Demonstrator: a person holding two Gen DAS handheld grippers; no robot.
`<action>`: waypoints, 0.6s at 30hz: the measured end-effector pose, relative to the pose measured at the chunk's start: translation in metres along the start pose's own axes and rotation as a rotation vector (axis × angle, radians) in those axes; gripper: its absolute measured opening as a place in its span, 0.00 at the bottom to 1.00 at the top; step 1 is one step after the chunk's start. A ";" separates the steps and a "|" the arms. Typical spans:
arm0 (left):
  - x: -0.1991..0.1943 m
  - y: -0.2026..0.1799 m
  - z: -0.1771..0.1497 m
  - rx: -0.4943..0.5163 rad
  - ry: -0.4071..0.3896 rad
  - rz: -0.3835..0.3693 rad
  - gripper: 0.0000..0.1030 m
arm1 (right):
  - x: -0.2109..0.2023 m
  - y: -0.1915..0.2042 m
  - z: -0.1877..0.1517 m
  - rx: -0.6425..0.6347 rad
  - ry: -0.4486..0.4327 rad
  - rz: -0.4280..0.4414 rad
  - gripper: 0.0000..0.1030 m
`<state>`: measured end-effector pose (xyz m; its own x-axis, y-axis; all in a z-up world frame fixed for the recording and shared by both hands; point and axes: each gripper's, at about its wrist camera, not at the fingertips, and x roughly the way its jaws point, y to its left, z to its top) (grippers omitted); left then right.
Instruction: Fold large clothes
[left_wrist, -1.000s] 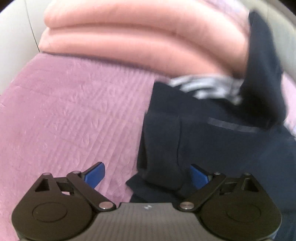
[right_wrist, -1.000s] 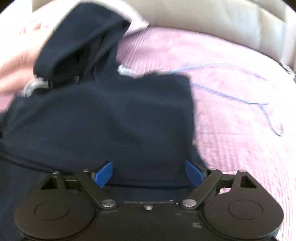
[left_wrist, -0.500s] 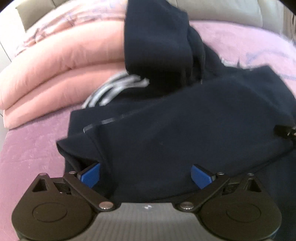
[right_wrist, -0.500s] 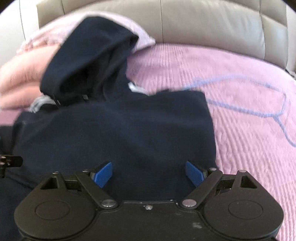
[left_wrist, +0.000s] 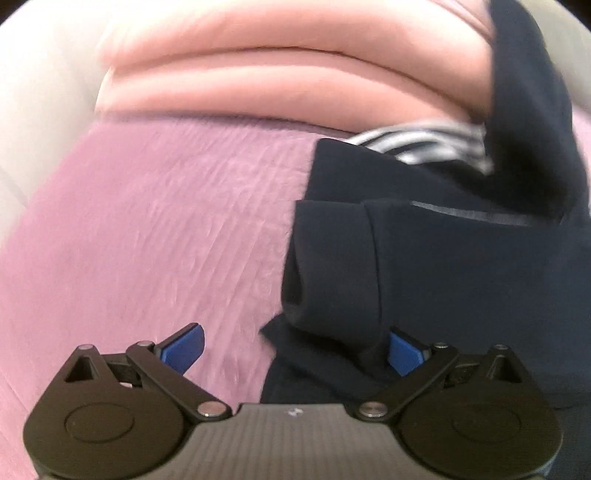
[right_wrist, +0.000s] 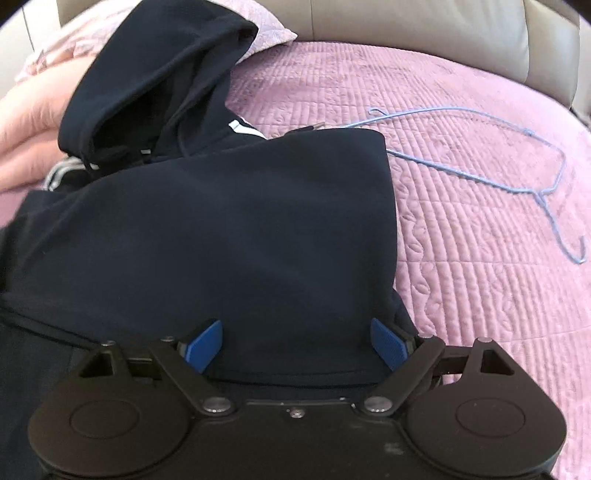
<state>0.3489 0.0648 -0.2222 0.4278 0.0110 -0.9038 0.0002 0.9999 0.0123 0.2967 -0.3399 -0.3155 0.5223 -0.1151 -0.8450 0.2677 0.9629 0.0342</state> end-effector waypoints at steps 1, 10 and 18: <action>-0.007 0.006 -0.002 -0.028 0.010 -0.033 0.98 | -0.004 0.005 0.002 -0.006 -0.004 -0.023 0.99; -0.048 -0.018 0.025 -0.004 -0.048 -0.197 0.98 | -0.045 0.069 -0.001 -0.122 -0.170 0.157 0.99; -0.034 -0.097 0.134 0.102 -0.154 -0.342 0.98 | -0.025 0.078 -0.009 -0.177 -0.138 0.195 0.99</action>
<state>0.4554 -0.0335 -0.1353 0.5184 -0.3316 -0.7883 0.2533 0.9399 -0.2288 0.2972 -0.2593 -0.2969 0.6580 0.0555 -0.7509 0.0125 0.9963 0.0846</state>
